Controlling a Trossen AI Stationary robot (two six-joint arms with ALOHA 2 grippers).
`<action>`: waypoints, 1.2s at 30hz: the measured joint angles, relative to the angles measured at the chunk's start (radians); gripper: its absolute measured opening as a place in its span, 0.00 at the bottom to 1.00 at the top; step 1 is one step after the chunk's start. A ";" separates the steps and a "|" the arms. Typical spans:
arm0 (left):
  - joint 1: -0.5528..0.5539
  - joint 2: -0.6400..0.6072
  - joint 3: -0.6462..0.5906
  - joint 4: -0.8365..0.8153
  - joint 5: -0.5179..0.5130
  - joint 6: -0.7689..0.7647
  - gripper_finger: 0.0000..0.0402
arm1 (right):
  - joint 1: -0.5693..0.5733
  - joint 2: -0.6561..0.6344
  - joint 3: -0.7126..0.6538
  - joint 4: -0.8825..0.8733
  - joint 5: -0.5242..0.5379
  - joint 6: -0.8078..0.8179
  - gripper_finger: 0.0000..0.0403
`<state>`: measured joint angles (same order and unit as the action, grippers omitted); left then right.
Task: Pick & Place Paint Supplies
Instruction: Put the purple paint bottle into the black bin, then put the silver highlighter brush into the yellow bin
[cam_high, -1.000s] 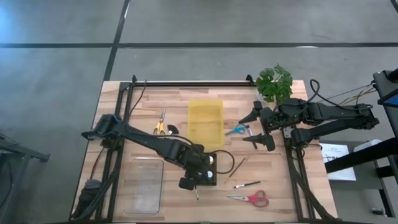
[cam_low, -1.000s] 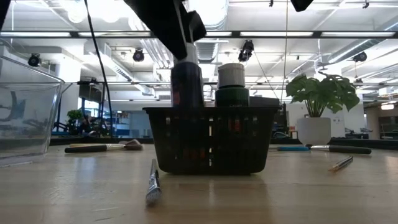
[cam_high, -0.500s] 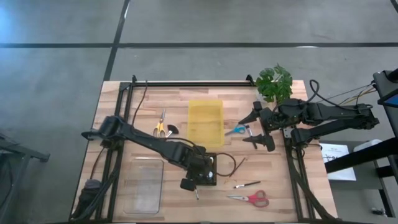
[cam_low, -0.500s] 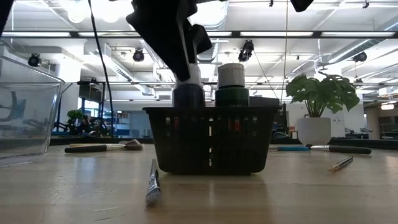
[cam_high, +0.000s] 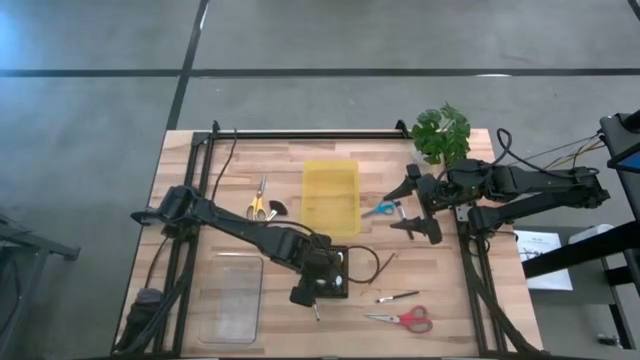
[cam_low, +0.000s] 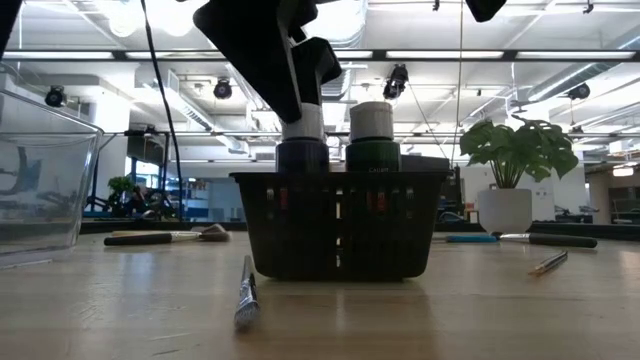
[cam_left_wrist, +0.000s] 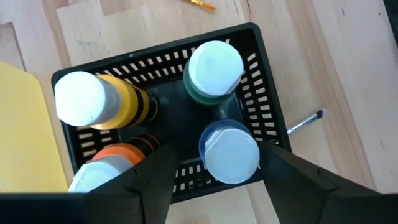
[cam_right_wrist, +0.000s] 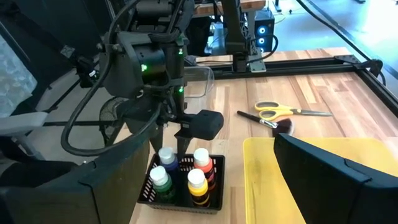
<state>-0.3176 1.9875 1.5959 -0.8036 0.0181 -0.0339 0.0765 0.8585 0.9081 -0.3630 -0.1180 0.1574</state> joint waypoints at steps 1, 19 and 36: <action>0.000 -0.001 0.000 0.000 0.000 0.000 0.59 | 0.000 0.000 0.000 0.000 -0.006 0.000 0.85; 0.010 -0.173 0.000 -0.017 -0.053 0.038 0.60 | 0.000 0.000 0.000 0.007 -0.016 0.000 0.85; 0.236 -0.407 -0.142 -0.390 -0.404 -0.426 0.60 | 0.000 0.000 0.000 0.014 0.017 0.015 0.85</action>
<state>-0.0819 1.5810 1.4540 -1.1936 -0.3858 -0.4595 0.0761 0.8581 0.9081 -0.3492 -0.1007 0.1724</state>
